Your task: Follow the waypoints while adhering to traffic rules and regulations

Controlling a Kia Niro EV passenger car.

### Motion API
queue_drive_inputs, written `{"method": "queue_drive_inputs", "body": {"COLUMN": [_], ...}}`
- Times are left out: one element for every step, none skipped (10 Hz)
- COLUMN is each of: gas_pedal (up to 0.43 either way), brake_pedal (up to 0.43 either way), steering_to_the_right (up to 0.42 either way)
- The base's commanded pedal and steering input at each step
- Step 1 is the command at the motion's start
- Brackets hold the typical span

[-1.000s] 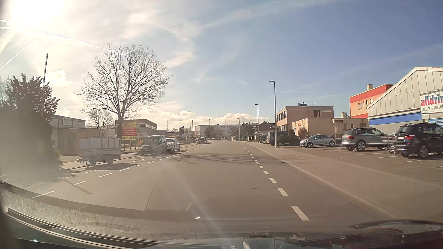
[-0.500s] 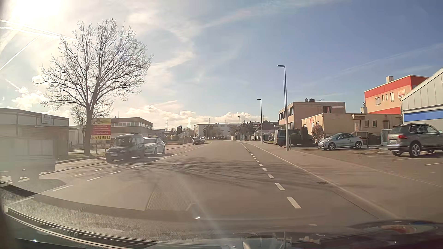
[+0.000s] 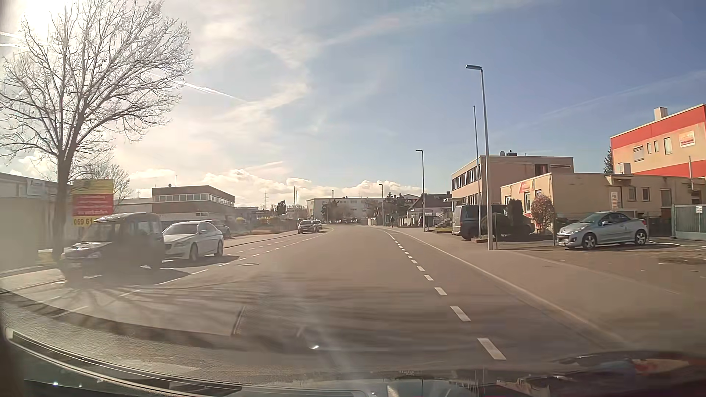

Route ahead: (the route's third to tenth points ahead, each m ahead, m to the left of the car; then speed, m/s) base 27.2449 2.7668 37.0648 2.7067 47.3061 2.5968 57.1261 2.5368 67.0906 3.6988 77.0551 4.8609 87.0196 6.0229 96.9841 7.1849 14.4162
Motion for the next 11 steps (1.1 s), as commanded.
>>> {"method": "queue_drive_inputs", "body": {"gas_pedal": [0.169,0.169,0.169,0.169,0.169,0.169,0.169,0.169,0.169,0.169,0.169], "brake_pedal": [0.0,0.0,0.0,0.0,0.0,0.0,0.0,0.0,0.0,0.0,0.0], "steering_to_the_right": [-0.003,-0.003,-0.003,-0.002,-0.003,-0.003,-0.003,-0.003,-0.003,-0.003,-0.003]}}
